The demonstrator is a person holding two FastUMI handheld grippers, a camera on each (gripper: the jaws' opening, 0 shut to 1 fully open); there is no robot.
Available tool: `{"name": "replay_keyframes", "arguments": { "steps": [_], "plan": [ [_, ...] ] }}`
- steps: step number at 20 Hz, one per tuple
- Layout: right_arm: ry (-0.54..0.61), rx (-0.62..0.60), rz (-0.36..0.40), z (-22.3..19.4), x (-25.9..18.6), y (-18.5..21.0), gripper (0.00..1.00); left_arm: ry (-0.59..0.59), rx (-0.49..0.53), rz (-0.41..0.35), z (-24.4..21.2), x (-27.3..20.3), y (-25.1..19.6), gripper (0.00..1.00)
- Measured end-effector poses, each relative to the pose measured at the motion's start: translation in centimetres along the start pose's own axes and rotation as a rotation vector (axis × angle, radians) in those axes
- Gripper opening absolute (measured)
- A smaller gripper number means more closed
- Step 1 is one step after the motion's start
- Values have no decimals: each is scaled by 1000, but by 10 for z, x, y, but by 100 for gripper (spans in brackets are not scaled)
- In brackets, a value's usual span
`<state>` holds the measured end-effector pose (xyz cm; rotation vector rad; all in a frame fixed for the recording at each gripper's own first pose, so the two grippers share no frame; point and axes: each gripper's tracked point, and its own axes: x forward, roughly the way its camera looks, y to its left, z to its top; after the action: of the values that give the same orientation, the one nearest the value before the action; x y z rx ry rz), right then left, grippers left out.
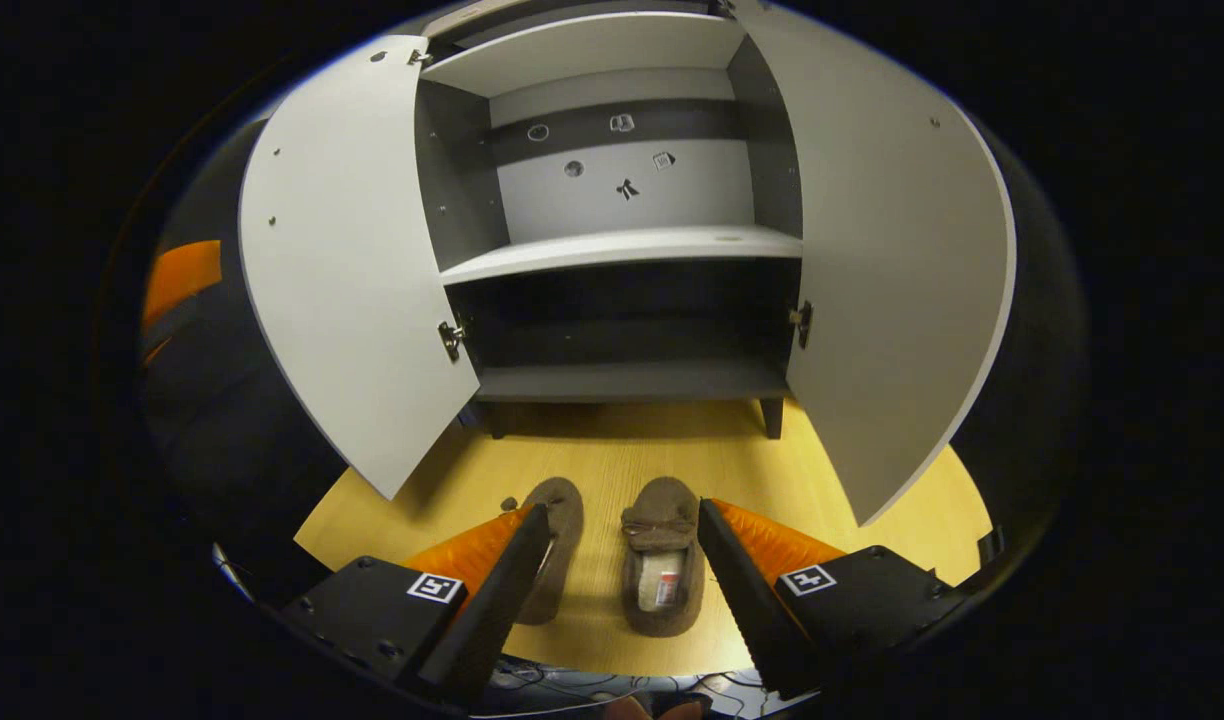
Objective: Grab one shoe with the right hand and put it into the shoe cabinet, grab the other shoe with the left hand and put it into the shoe cabinet; then close the right door with the right hand and the left door with the left hand.
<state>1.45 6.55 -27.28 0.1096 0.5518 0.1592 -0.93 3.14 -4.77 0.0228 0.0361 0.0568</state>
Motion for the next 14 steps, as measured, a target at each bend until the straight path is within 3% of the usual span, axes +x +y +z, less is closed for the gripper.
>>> {"name": "replay_keyframes", "arguments": {
  "steps": [8, 14],
  "plan": [
    [201, 64, -21, -85, 73, -14, 99, 79, 1, 28, -34, 14, 7, 97],
    [232, 70, -20, -111, 124, -14, 94, 123, 16, 38, -56, 31, 10, 97]
  ]
}}
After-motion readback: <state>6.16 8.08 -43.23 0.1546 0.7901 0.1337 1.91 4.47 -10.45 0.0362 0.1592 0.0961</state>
